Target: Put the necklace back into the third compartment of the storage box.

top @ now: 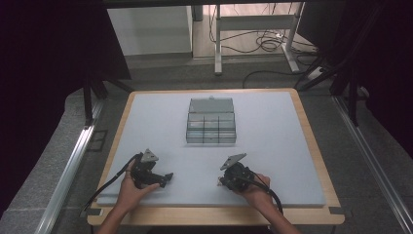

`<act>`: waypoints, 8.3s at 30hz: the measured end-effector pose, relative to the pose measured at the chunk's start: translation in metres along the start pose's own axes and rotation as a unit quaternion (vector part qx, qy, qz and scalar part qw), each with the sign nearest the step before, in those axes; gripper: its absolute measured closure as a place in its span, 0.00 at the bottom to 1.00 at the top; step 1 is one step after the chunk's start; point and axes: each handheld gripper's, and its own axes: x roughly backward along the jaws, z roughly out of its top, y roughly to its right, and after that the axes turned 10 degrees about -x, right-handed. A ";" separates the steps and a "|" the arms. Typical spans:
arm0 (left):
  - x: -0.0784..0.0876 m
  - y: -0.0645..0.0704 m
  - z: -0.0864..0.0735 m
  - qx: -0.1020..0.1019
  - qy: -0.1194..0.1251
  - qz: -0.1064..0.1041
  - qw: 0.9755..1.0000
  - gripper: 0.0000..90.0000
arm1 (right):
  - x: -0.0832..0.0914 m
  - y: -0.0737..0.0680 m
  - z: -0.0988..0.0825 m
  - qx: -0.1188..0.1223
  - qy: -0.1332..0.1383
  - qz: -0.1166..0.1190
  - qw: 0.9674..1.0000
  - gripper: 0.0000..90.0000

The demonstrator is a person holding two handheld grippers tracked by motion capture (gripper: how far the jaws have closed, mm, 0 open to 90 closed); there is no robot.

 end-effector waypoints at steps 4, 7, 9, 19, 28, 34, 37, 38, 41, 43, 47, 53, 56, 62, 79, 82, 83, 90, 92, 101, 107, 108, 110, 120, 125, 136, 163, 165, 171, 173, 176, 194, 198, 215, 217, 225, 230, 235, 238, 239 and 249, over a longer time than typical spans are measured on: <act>0.000 0.000 0.000 0.000 0.000 0.000 1.000 0.00 | 0.000 0.000 0.001 0.001 -0.002 0.002 1.000 0.98; 0.000 0.000 0.000 0.000 0.000 0.000 1.000 0.00 | 0.001 0.002 0.002 -0.004 0.012 0.004 1.000 0.91; 0.000 0.000 0.000 0.000 0.000 0.000 1.000 0.00 | 0.002 0.003 0.003 -0.006 0.018 0.005 1.000 0.90; 0.000 0.000 0.000 0.000 0.000 0.000 1.000 0.00 | -0.010 0.003 0.014 0.001 0.008 -0.014 1.000 0.77; 0.000 0.000 0.000 0.000 0.000 0.000 1.000 0.00 | -0.009 0.000 0.014 0.000 0.000 -0.025 1.000 0.92; 0.000 0.000 0.000 0.000 0.000 0.000 1.000 0.00 | -0.009 0.001 0.014 -0.001 0.000 -0.021 1.000 0.94; 0.000 0.000 0.000 0.000 0.000 -0.001 1.000 0.00 | -0.008 0.001 0.015 0.000 0.002 -0.023 1.000 0.95; 0.000 0.000 0.000 0.000 0.000 -0.001 1.000 0.00 | -0.008 0.001 0.015 0.000 0.002 -0.023 1.000 0.95; 0.000 0.000 0.000 0.000 -0.001 -0.001 1.000 0.00 | 0.002 0.007 0.016 -0.014 0.022 -0.019 0.999 0.98; 0.000 0.000 0.000 0.000 -0.001 -0.001 1.000 0.00 | 0.007 0.010 0.017 -0.021 0.029 -0.014 0.999 0.98; 0.000 0.000 0.000 0.000 0.000 -0.001 1.000 0.00 | 0.011 0.012 0.017 -0.027 0.035 -0.006 0.999 0.98; 0.000 0.000 0.000 0.000 -0.001 -0.001 1.000 0.00 | 0.016 0.013 0.018 -0.030 0.046 0.001 0.998 0.98; 0.000 0.000 0.000 0.000 -0.001 -0.001 1.000 0.00 | 0.023 0.013 0.020 -0.031 0.056 0.006 0.998 0.98; 0.000 0.000 0.000 0.000 -0.001 -0.001 1.000 0.00 | 0.033 0.011 0.023 -0.029 0.070 0.010 0.997 0.98; 0.000 0.000 0.000 -0.001 -0.002 -0.001 1.000 0.00 | 0.070 0.013 0.037 -0.038 0.119 0.015 0.992 0.98; 0.000 0.000 0.000 0.000 -0.002 -0.001 1.000 0.00 | 0.086 0.011 0.045 -0.032 0.136 0.008 0.990 0.98; 0.000 0.000 0.000 0.000 -0.002 -0.001 1.000 0.00 | 0.086 0.011 0.045 -0.032 0.136 0.008 0.990 0.98; 0.000 0.000 0.000 0.002 0.000 -0.001 1.000 0.00 | 0.111 0.014 0.062 -0.035 0.161 0.009 0.986 0.98; 0.000 0.000 0.000 0.002 0.000 -0.001 1.000 0.00 | 0.115 0.014 0.066 -0.034 0.165 0.007 0.986 0.98; 0.000 0.000 0.000 0.000 0.000 -0.001 1.000 0.00 | 0.125 0.017 0.078 -0.034 0.175 -0.001 0.984 0.98; 0.000 0.000 0.000 0.000 0.000 -0.001 1.000 0.00 | 0.132 0.017 0.085 -0.034 0.183 -0.003 0.982 0.98; 0.000 0.000 0.000 0.000 0.000 -0.001 1.000 0.00 | 0.135 0.016 0.087 -0.035 0.187 -0.003 0.982 0.98; 0.000 0.000 0.000 0.000 0.000 -0.001 1.000 0.00 | 0.137 0.016 0.088 -0.034 0.189 -0.003 0.981 0.98; 0.000 0.000 0.000 0.000 -0.002 -0.002 1.000 0.00 | 0.148 0.020 0.095 -0.041 0.200 -0.003 0.979 0.98; 0.000 0.000 0.000 -0.001 -0.002 -0.003 1.000 0.00 | 0.153 0.025 0.100 -0.045 0.204 -0.005 0.978 0.98; 0.000 0.000 0.000 -0.001 -0.002 -0.002 1.000 0.00 | 0.162 0.037 0.115 -0.064 0.222 -0.009 0.973 0.98; 0.000 -0.001 0.000 -0.003 -0.002 -0.002 1.000 0.00 | 0.149 0.064 0.154 -0.090 0.234 -0.013 0.968 0.98; 0.000 0.000 0.000 -0.001 0.000 -0.001 1.000 0.00 | 0.144 0.066 0.157 -0.094 0.233 -0.013 0.968 0.98; 0.000 0.000 0.000 -0.001 0.000 -0.001 1.000 0.00 | 0.135 0.077 0.161 -0.110 0.243 -0.010 0.964 0.98; 0.000 -0.001 0.000 -0.001 0.000 -0.001 1.000 0.00 | 0.133 0.080 0.162 -0.113 0.244 -0.012 0.963 0.98; 0.000 -0.001 0.000 -0.001 0.000 -0.001 1.000 0.00 | 0.129 0.086 0.164 -0.116 0.241 -0.021 0.963 0.98; 0.000 -0.001 0.000 -0.002 0.000 -0.002 1.000 0.00 | 0.097 0.123 0.172 -0.159 0.227 -0.054 0.959 0.98; 0.000 -0.001 0.000 -0.003 0.001 -0.002 1.000 0.00 | 0.089 0.128 0.174 -0.165 0.225 -0.059 0.958 0.98; 0.000 -0.001 0.000 -0.002 0.000 -0.003 1.000 0.00 | 0.044 0.147 0.154 -0.189 0.182 -0.073 0.962 0.98; 0.000 -0.001 0.000 -0.002 0.000 -0.003 1.000 0.00 | 0.037 0.148 0.150 -0.195 0.177 -0.069 0.962 0.98; 0.000 -0.001 0.000 -0.002 0.000 -0.003 1.000 0.00 | 0.012 0.150 0.137 -0.198 0.150 -0.069 0.966 0.98; 0.001 -0.001 0.000 -0.005 -0.003 -0.003 1.000 0.00 | 0.001 0.152 0.136 -0.204 0.132 -0.071 0.967 0.97; 0.000 -0.001 0.000 -0.002 -0.001 -0.003 1.000 0.00 | -0.009 0.152 0.133 -0.207 0.116 -0.073 0.969 0.97; 0.000 -0.001 0.000 -0.002 -0.001 -0.003 1.000 0.00 | -0.011 0.153 0.132 -0.210 0.111 -0.076 0.968 0.97; 0.000 -0.001 0.000 -0.002 -0.001 -0.003 1.000 0.00 | -0.012 0.154 0.131 -0.211 0.107 -0.076 0.969 0.97; 0.000 -0.001 0.000 -0.002 -0.001 -0.003 1.000 0.00 | -0.004 0.153 0.127 -0.223 0.108 -0.065 0.967 0.56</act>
